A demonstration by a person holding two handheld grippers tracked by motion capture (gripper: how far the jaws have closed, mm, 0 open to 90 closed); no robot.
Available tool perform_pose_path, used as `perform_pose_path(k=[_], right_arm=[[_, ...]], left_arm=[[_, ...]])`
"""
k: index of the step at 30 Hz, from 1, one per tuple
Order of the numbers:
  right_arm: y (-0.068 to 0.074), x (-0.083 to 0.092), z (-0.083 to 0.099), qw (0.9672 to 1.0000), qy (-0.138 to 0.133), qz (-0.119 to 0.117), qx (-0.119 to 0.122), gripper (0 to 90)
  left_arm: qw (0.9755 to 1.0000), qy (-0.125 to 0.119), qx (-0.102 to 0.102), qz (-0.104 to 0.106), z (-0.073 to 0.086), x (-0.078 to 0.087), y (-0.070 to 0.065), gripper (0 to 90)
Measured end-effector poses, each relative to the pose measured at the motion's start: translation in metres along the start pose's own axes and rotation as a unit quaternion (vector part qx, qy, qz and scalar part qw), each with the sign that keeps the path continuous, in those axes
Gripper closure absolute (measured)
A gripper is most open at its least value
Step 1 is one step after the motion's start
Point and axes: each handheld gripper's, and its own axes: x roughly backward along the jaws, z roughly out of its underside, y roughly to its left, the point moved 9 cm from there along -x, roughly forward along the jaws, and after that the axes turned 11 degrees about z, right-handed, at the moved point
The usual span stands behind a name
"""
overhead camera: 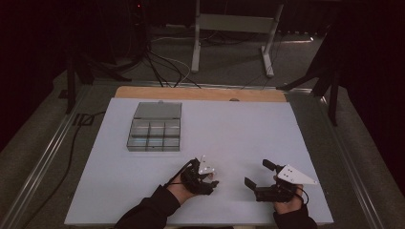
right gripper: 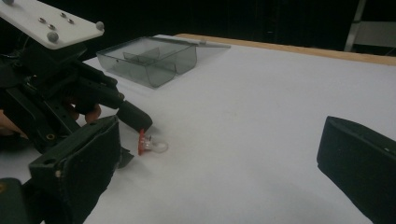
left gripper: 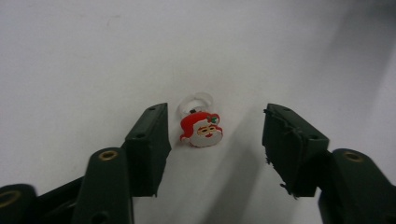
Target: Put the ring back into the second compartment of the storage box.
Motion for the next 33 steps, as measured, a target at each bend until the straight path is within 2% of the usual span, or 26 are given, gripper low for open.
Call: perform_pose_path(k=[3,19,22,31,33], right_arm=[[0.0,-0.0001,-0.0001,1.0,0.0,0.0,-0.001,0.0],[0.0002,-0.0004,0.0001,1.0,0.0,-0.002,0.001,0.0],[0.0003,-0.0002,0.0007,1.0,0.002,-0.001,0.001,0.0],[0.0,-0.0004,0.0006,1.0,0.002,-0.002,-0.003,0.0],[0.0002,-0.0002,0.0005,1.0,0.001,-0.002,0.0,0.0]], left_arm=[[1.0,-0.001,0.007,-0.004,-0.0004,-0.0001,0.0028,48.7],[0.9999,0.01,0.006,-0.013,-0.0022,-0.0072,0.006,68.6],[0.9998,0.014,-0.002,-0.012,-0.0024,-0.0072,0.0057,70.1],[0.9999,0.012,-0.008,-0.009,-0.0038,-0.0049,0.0043,72.5],[0.9998,0.014,-0.016,-0.004,-0.0049,-0.0039,0.0028,72.6]])
